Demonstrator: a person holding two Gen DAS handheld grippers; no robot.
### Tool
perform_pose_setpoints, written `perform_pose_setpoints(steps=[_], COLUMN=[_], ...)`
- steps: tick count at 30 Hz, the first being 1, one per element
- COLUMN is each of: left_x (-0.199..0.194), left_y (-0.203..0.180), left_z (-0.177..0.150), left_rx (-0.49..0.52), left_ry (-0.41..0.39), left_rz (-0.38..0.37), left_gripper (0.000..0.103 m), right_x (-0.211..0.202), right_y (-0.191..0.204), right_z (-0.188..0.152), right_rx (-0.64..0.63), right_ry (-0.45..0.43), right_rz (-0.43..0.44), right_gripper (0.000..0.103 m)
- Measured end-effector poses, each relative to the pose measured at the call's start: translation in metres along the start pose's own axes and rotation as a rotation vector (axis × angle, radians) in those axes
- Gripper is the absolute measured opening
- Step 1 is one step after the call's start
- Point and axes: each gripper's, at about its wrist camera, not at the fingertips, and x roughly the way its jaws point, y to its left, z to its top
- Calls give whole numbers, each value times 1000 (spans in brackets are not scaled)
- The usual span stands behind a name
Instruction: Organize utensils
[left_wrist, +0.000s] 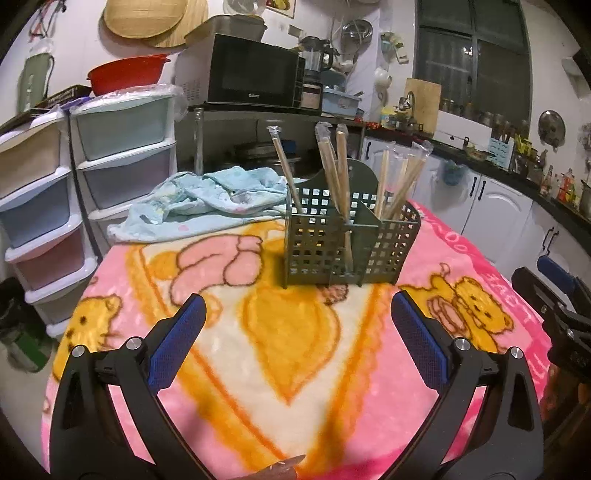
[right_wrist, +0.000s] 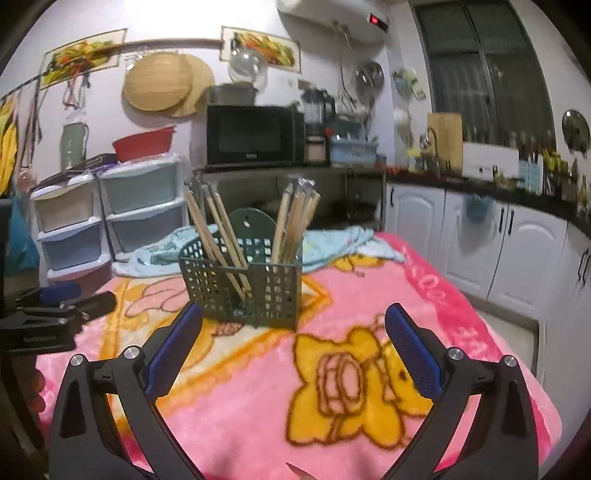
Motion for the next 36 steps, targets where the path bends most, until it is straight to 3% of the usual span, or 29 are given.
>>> perform_pose_setpoints(steps=[7, 36], left_x=[-6, -12], left_y=[-1, -1], left_z=[-3, -1], left_rx=[-21, -31], left_ry=[-55, -58], left_rz=[-23, -41], left_gripper=[92, 92], right_x=[-7, -9], right_y=[12, 19], right_z=[-2, -4], right_rx=[-30, -41], right_ry=[-53, -40], right_rz=[23, 37], right_gripper=[96, 97])
